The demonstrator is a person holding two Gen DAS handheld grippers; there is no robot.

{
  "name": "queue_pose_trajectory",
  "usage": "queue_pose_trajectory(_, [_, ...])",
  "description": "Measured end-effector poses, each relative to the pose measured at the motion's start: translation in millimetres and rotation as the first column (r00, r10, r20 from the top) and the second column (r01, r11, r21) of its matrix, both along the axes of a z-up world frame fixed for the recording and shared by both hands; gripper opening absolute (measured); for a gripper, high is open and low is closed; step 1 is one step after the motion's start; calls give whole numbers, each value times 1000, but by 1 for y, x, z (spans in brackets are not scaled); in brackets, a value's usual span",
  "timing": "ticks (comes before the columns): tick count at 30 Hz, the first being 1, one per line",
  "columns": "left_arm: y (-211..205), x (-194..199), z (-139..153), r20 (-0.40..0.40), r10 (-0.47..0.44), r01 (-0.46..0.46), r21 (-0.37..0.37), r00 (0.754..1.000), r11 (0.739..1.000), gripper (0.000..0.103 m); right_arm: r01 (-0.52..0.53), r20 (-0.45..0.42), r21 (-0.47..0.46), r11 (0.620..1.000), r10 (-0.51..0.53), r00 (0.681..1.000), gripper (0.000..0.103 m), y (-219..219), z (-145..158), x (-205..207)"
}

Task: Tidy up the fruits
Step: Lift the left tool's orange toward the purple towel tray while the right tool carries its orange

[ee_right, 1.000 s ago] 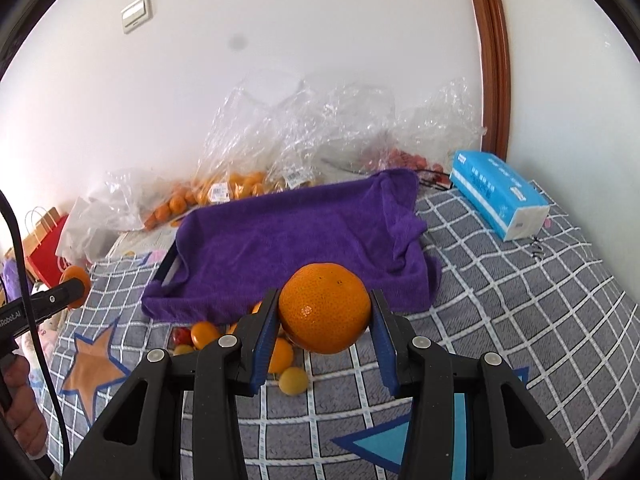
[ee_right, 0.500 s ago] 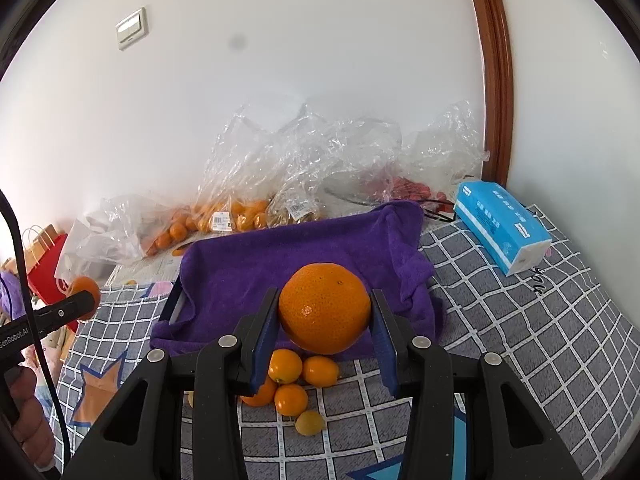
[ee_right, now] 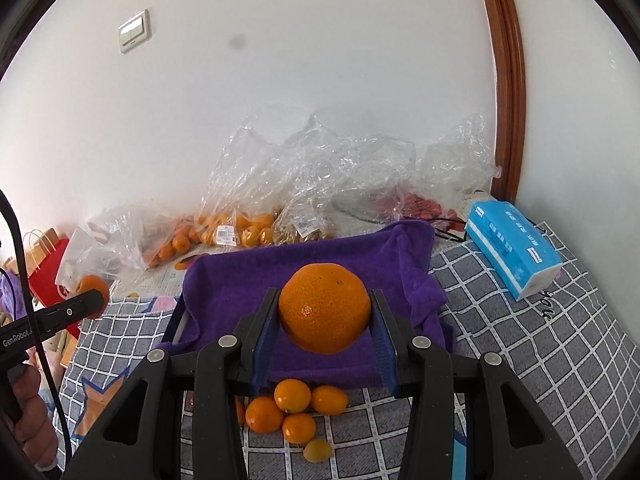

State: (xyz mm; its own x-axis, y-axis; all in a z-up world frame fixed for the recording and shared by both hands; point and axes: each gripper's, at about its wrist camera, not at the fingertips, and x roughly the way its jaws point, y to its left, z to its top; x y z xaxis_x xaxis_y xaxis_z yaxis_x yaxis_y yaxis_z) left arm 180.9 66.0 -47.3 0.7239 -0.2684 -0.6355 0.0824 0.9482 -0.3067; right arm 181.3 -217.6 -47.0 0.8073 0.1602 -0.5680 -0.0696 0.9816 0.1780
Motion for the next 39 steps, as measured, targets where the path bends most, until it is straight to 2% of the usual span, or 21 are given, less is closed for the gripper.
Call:
queue_pose_trajectory(19, [-9,54,-27,-56,-13,13,6,998,1000,40,-22,-39,-3,1000,22,999,44,0,-23,50])
queue_pose_trajectory(39, [-26,111,-83,-172,-32,39,38,985,999,40,-36,-116,-12,999,35,993,44,5,-75,109])
